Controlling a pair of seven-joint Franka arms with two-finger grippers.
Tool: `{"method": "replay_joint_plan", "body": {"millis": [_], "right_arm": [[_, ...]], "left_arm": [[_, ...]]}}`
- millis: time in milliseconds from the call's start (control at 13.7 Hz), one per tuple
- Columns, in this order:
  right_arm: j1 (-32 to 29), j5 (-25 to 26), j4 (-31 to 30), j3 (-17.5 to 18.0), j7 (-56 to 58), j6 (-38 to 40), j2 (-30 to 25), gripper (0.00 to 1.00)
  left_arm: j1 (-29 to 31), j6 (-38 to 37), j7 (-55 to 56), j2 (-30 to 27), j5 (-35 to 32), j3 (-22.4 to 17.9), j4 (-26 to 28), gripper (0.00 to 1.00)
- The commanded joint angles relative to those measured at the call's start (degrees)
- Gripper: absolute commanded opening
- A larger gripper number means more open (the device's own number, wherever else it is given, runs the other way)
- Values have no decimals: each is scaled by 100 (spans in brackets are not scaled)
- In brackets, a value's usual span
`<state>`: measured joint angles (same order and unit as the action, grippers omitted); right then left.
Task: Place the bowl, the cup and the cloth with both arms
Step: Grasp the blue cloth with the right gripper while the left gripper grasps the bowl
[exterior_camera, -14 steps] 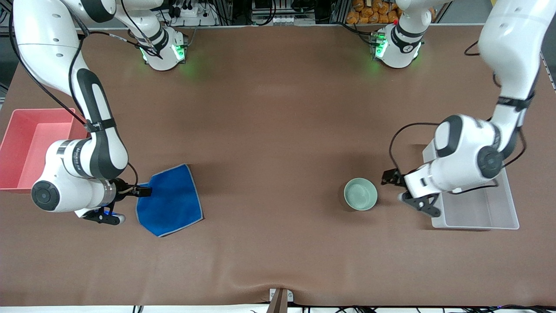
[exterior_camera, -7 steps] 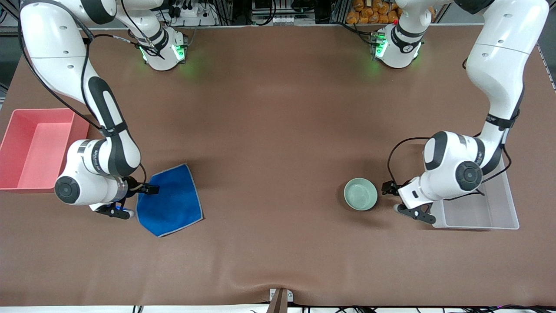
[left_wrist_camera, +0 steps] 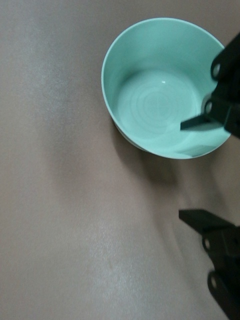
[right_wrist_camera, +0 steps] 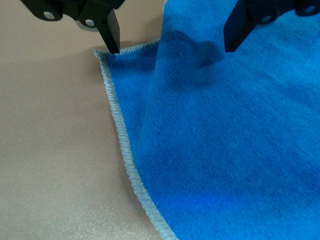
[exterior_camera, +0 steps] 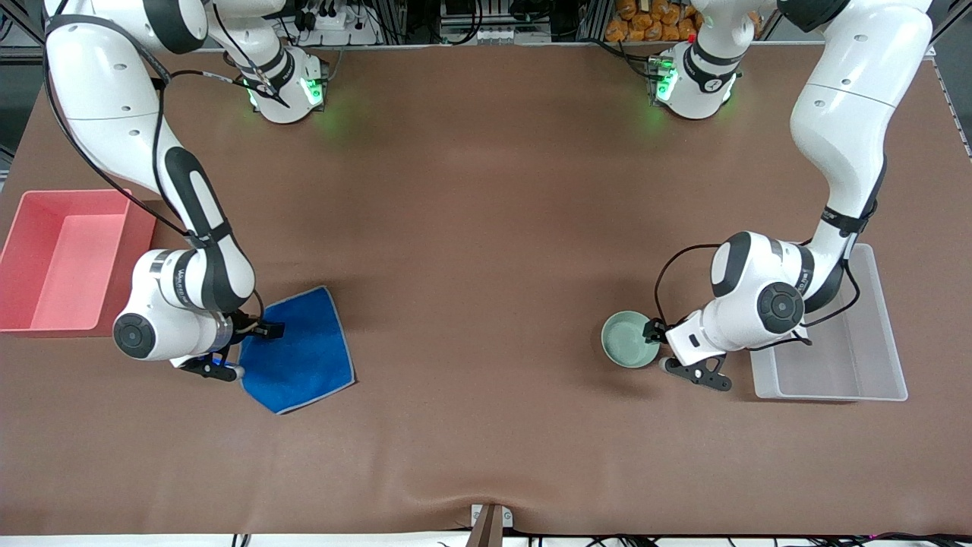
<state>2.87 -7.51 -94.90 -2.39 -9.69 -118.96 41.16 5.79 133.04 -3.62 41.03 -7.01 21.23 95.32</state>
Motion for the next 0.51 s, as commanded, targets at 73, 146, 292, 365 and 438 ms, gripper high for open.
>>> {"method": "replay_joint_plan", "body": {"millis": [73,146,292,365,438], "right_arm": [[38,-66,-20,2,-77,-23,-3,0],[65,-66,-29,2,-68,-14,-3,0],[91,-66,-38,2,-68,-22,-3,0],[91,-66,-38,2,-59,-22,-12,0],[91,-57,-38,2,-51,-14,-12,0]], "left_arm": [[-174,249,98,283,-134,-40,-154,44],[-218,240,98,275,-125,-40,-154,28],[-218,240,81,266,-238,-49,-163,0],[-218,240,54,257,-335,-41,-163,0],[-210,240,46,222,-388,-40,-171,0]]}}
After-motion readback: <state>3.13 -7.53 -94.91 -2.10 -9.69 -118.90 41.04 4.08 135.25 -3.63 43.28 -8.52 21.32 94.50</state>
